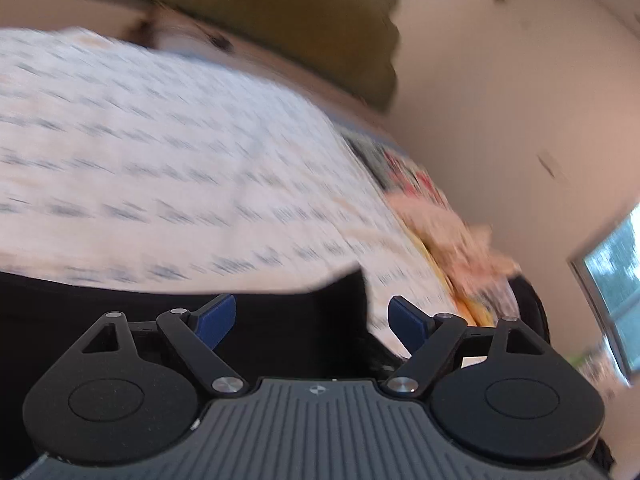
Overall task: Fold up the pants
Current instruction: 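Regrasp the pants leg ends with the left gripper while the right gripper releases, then lift the leg ends with the left gripper and fold them over onto the waistband half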
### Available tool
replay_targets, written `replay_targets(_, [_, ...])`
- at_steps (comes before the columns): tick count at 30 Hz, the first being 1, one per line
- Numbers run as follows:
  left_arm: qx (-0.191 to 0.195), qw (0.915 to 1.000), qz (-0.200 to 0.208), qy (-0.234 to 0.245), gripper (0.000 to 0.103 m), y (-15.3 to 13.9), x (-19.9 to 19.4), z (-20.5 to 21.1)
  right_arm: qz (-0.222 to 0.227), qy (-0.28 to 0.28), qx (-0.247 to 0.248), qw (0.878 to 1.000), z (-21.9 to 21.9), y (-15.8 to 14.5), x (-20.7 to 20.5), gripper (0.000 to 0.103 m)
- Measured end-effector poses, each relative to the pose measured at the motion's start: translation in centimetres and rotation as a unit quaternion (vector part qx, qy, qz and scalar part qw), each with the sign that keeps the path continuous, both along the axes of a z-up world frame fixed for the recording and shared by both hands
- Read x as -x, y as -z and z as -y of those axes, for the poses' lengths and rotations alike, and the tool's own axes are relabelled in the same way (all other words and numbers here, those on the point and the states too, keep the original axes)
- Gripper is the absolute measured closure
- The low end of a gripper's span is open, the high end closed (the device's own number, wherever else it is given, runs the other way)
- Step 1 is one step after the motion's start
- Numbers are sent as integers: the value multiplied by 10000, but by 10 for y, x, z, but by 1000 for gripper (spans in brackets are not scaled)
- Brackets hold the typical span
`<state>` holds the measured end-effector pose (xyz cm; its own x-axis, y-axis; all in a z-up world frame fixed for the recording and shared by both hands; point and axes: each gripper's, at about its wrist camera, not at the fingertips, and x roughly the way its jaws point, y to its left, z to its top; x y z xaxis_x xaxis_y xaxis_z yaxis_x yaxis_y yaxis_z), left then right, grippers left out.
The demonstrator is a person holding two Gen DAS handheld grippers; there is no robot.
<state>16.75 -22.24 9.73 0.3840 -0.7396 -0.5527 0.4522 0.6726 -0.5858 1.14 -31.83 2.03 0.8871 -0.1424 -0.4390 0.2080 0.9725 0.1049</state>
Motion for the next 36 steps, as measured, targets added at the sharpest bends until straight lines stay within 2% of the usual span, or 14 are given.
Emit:
replay_targets(2, [-71,9989,-277,374,21,17,-9,42,-40,-78,282,9996,-9,0,2,91])
replay_targets(4, [-179,9968,-613,475,23,35,-18,69,-34,-156,430,9989,-15,2,4,91])
replay_targets(9, [-322,9908,-1225,484,28,71,-50,90,4,-276,438,9987,-19,6,11,91])
replay_targets(11, [-299,9886,-1423,403,45,82,-58,94,27,-308,352,9989,-17,9,11,91])
replay_targets(13, [-391,9861,-1591,284,53,88,-65,94,28,-324,339,9989,-17,12,11,91])
replay_targets(18, [-517,9848,-1639,230,54,96,-69,94,31,-507,563,9971,-25,14,11,89])
replay_targets(19, [-523,9861,-1564,204,61,95,-67,93,-57,-538,630,9965,-28,15,9,82])
replay_targets(21, [-587,9879,-1428,122,93,95,-67,88,-71,-562,694,9960,-32,13,11,68])
replay_targets(22, [-518,9881,-1448,76,98,94,-68,82,22,-581,639,9963,-31,10,16,59])
replay_targets(25, [-494,9907,-1250,202,99,82,-67,58,423,-801,171,9957,-24,-2,39,35])
replay_targets(27, [-513,9931,-1035,220,99,70,-65,32,643,-815,-41,9946,-18,-9,56,35])
replay_targets(30, [-484,9929,-1085,48,99,57,-72,-27,798,-729,-264,9938,-9,-16,74,35])
replay_targets(33, [-458,9913,-1151,-438,99,47,-78,-104,724,-592,-375,9949,-6,-16,79,35])
replay_targets(36, [-588,9844,-1234,-1109,99,47,-80,-180,633,-613,-540,9946,-7,-13,73,34])
